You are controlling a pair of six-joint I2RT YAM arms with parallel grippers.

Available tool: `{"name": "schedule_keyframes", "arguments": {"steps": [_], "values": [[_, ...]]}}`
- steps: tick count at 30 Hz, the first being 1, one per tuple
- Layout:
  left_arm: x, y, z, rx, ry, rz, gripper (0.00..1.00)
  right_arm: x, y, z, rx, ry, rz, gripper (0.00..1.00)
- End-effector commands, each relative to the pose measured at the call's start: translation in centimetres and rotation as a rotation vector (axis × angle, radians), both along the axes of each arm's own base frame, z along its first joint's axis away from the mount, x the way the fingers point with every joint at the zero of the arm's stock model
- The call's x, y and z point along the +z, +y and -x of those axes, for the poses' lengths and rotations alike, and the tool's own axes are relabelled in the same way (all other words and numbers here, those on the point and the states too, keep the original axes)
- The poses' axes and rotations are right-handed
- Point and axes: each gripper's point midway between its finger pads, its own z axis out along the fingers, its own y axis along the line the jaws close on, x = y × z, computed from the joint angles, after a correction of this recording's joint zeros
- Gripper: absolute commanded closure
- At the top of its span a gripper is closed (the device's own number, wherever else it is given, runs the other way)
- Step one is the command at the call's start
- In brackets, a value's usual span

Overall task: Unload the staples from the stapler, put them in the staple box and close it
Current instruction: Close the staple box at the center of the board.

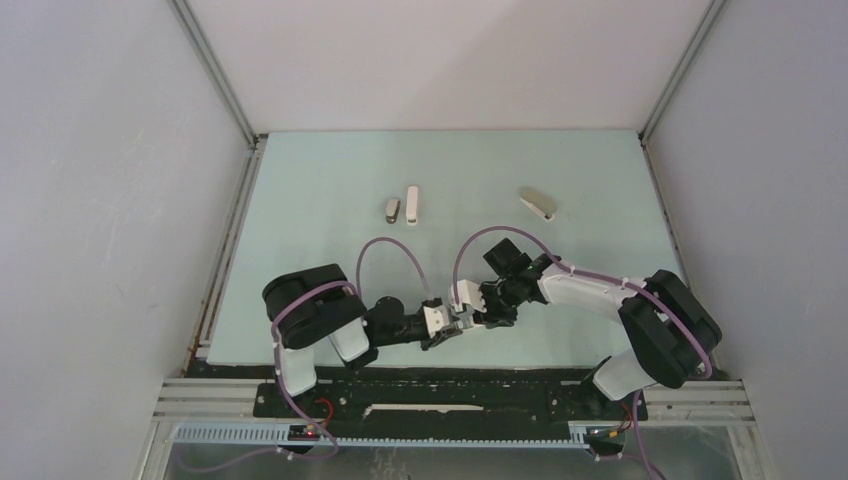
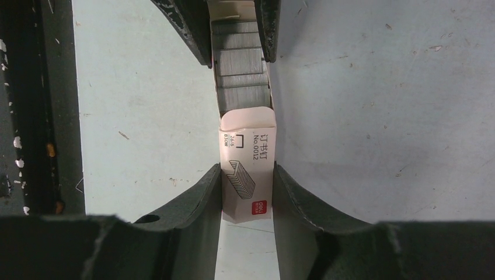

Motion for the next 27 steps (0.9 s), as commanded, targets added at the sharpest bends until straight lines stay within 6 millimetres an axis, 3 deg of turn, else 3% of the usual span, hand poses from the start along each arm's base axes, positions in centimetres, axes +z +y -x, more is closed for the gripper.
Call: {"name": "schedule_keyframes", "arguments": {"steps": [1, 9, 27], "values": [[0.7, -1.3, 0.3, -0.067, -0.021, 0.017, 0.68, 0.6, 0.8, -0.6, 0.029, -0.027, -0.016, 0.56], [0.9, -1.9, 0.0, -0.081, -0.043, 0.013, 0.68, 0.6, 0.8, -0.2, 0.052, -0.022, -0.01, 0.55], [1.3, -1.1, 0.1, -0.079, -0.098, 0.017, 0.7, 0.0, 0.1, -1.3, -0.004, -0.026, 0.03, 0.58]]}}
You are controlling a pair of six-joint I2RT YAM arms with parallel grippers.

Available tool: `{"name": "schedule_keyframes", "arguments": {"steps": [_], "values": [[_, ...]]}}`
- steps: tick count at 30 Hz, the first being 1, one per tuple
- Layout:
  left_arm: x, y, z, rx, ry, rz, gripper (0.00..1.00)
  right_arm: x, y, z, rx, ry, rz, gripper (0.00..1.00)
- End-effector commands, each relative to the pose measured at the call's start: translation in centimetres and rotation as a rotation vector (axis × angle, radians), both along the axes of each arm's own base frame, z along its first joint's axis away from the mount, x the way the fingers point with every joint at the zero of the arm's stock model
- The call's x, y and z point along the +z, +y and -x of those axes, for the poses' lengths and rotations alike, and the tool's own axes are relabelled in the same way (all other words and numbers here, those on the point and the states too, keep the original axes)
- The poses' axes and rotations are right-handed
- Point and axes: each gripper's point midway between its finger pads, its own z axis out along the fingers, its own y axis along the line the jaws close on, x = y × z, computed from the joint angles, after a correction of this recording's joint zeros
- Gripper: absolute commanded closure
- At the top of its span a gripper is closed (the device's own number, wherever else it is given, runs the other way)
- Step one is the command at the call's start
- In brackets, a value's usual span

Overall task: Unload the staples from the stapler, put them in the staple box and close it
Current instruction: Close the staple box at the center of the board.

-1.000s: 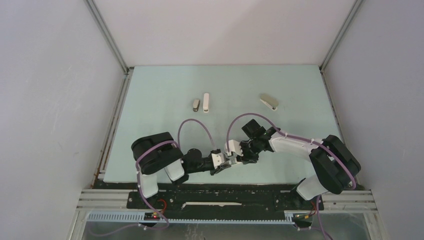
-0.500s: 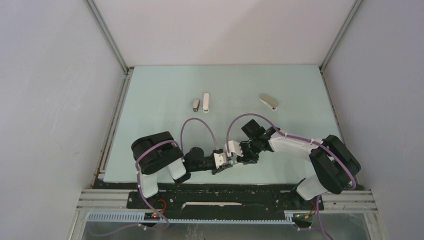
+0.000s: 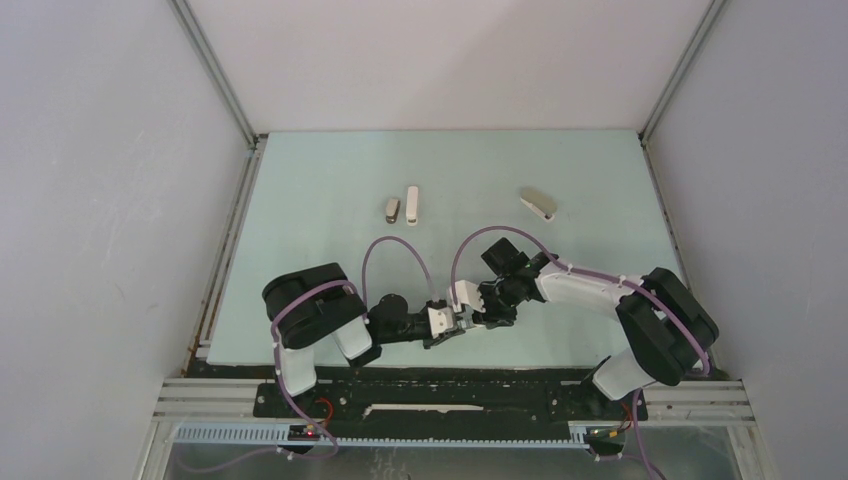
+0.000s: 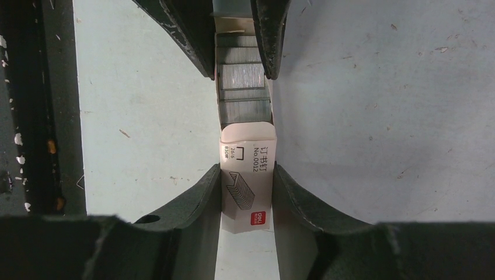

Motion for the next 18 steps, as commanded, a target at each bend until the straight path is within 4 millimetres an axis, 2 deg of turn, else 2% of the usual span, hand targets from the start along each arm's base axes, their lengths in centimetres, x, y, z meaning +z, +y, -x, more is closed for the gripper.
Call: {"name": "schedule_keyframes", "arguments": {"steps": [1, 18], "values": [[1.3, -0.3, 0.3, -0.034, -0.053, 0.035, 0.7, 0.1, 0.2, -1.3, -0.013, -0.029, 0.007, 0.58], [1.1, -0.7, 0.6, -0.063, -0.059, 0.036, 0.71, 0.2, 0.3, -0.2, 0.055, -0.023, 0.01, 0.57]]}}
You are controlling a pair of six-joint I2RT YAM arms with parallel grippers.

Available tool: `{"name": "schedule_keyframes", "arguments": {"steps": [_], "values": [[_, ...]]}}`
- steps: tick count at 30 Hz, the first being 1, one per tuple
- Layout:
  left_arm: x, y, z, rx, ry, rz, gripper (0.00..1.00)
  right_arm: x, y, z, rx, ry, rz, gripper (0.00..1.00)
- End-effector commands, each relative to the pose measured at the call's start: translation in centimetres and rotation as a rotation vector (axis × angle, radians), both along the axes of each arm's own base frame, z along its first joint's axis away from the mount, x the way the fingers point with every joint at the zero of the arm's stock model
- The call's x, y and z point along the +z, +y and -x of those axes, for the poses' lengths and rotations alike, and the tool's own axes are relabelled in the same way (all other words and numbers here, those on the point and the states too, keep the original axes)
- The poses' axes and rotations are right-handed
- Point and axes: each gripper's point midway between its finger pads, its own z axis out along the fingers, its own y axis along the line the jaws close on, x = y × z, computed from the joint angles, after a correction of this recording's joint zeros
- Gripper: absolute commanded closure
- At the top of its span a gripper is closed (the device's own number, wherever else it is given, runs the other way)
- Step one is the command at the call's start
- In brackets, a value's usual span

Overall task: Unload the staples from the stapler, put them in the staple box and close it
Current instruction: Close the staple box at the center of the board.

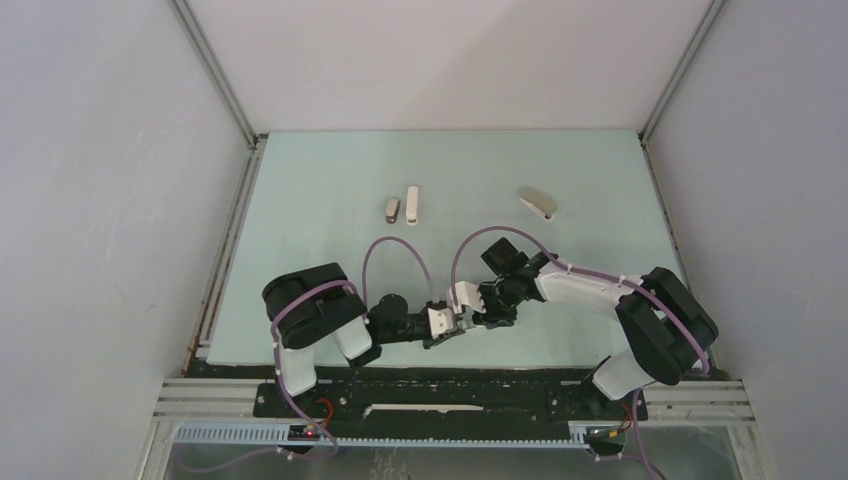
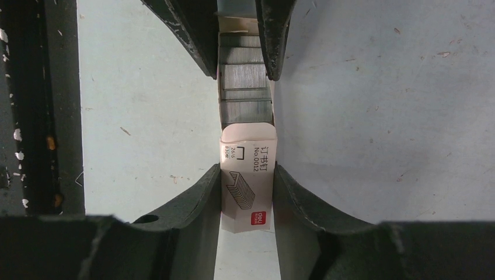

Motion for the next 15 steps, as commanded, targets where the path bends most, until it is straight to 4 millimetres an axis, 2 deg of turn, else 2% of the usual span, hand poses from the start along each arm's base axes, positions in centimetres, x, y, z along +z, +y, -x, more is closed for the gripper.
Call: {"name": "schedule_keyframes", "arguments": {"steps": [1, 9, 15], "values": [[1.04, -0.61, 0.5, -0.055, -0.054, 0.036, 0.71, 0.15, 0.22, -0.45, 0.03, -0.026, 0.012, 0.57], [0.44, -0.41, 0.08, -0.029, -0.049, 0.02, 0.71, 0.49, -0.35, -1.03, -0.003, -0.032, 0.011, 0.45], [0.31, -0.25, -0.18, -0.016, -0.053, 0.013, 0.72, 0.7, -0.61, -0.88, -0.002, -0.025, 0.01, 0.42]]}}
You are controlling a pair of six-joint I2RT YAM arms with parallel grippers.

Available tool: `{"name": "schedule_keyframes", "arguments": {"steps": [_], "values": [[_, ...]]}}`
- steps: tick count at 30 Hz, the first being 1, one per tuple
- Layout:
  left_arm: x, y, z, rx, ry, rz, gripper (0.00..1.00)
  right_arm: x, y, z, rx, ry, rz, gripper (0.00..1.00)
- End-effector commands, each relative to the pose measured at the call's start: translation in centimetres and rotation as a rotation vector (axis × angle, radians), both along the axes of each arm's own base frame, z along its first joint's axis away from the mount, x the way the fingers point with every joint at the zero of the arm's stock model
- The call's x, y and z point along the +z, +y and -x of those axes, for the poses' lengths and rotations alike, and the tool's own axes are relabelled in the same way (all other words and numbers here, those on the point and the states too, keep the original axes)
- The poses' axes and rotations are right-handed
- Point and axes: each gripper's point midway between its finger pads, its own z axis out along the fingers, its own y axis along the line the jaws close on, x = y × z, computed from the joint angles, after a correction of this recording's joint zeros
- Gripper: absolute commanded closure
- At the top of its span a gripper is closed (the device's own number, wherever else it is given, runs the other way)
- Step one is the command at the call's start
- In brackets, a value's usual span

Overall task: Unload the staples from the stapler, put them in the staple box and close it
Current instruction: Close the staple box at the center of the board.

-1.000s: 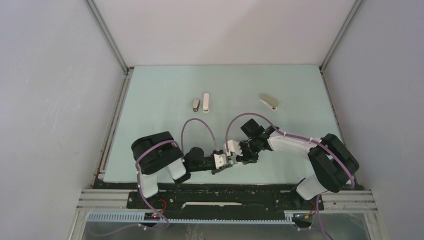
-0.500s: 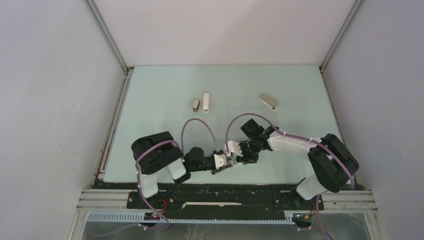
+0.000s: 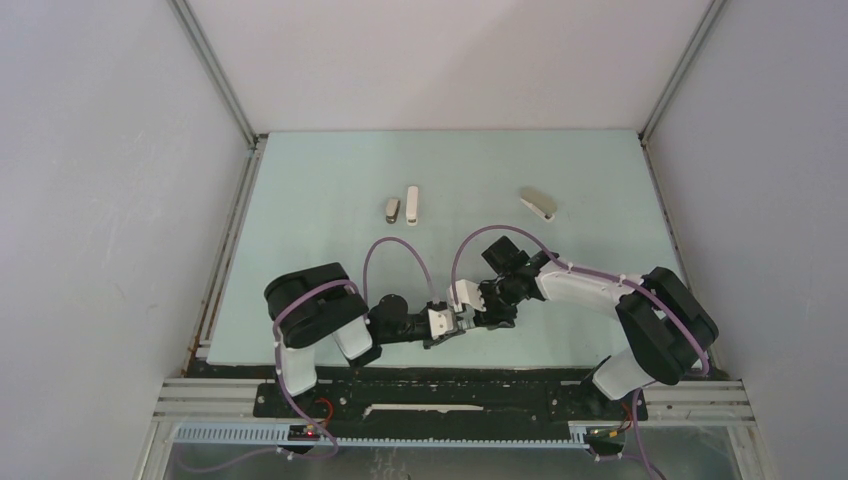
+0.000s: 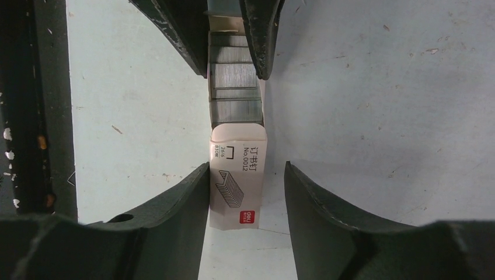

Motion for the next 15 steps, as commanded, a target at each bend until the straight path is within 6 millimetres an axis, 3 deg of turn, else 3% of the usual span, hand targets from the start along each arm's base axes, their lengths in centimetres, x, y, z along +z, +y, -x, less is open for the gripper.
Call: {"name": "schedule_keyframes", "arguments": {"steps": [1, 5, 15], "values": [[0.33, -0.19, -0.13, -0.01, -0.036, 0.012, 0.72, 0.69, -0.47, -0.25, 0.006, -0.007, 0.007, 0.41], [0.27, -0.14, -0.18, -0.008, -0.04, 0.008, 0.72, 0.91, -0.73, 0.29, 0.018, 0.019, -0.004, 0.37], [0.66, -0.77, 0.44, -0.057, -0.033, 0.026, 0.73, 0.37, -0.38, -0.17, 0.007, 0.007, 0.014, 0.47]]}}
